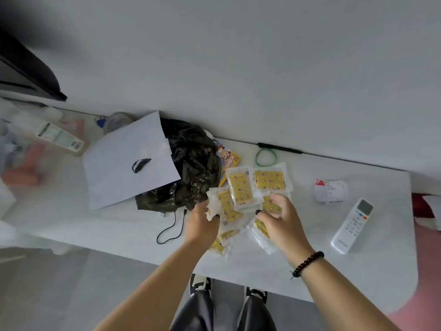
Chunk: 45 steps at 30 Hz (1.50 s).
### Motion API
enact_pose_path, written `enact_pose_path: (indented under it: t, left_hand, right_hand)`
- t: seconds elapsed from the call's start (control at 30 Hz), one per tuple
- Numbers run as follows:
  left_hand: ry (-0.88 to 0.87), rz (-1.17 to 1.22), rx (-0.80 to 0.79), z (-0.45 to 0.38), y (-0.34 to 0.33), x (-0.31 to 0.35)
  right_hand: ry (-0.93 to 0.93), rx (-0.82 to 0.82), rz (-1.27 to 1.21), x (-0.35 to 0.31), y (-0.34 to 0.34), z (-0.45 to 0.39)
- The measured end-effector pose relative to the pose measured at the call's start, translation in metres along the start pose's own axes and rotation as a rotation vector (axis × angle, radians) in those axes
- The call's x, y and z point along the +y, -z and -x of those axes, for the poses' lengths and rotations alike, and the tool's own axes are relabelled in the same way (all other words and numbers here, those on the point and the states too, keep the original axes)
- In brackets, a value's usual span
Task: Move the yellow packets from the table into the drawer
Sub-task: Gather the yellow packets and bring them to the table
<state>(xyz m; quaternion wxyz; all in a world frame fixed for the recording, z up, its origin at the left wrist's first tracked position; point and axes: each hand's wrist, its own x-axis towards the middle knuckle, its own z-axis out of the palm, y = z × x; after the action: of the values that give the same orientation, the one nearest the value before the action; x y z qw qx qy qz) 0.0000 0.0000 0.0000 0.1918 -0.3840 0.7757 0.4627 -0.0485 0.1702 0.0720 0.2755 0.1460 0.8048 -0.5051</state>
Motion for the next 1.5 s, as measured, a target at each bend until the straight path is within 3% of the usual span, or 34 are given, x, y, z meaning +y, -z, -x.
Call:
enact_pose_path:
  t: [0.23,0.57,0.67,0.83,0.97,1.07,1.13,1.2,1.37,1.5]
  left_hand:
    - [0.110,0.072,0.029,-0.031,-0.022,0.001]
    - [0.015,0.095,0.208,-0.005,-0.001,0.010]
    - [-0.041,0.275,0.216,0.013,0.014,0.003]
    - [-0.004,0.691,0.016,0.037,0.020,0.000]
    - [0.068,0.658,0.061,0.025,0.010,-0.008]
    - [0.114,0.700,0.154,0.014,0.011,-0.011]
    - [0.117,0.688,0.194,0.010,0.013,-0.011]
    - [0.109,0.659,0.208,0.008,0.015,-0.014]
    - [0.085,0.580,0.212,0.006,0.021,-0.017]
    - [0.043,0.569,0.199,0.006,0.025,-0.016]
  right_hand:
    - [-0.063,-0.010,-0.015,0.032,-0.023,-0.014]
    - [-0.092,0.037,-0.002,0.039,-0.017,-0.019]
    - [-0.027,-0.016,-0.001,0.031,-0.026,-0.023]
    - [0.139,-0.083,0.150,0.023,-0.054,-0.022]
    - [0.174,-0.084,0.173,0.025,-0.057,-0.027]
    - [0.137,0.033,0.175,0.020,-0.048,-0.053]
    - [0.102,0.104,0.245,0.016,-0.046,-0.081]
    - [0.067,0.066,0.345,0.013,-0.054,-0.105]
    - [0.029,0.019,0.836,0.011,-0.081,-0.127]
    - [0.113,0.049,1.016,0.020,-0.088,-0.121]
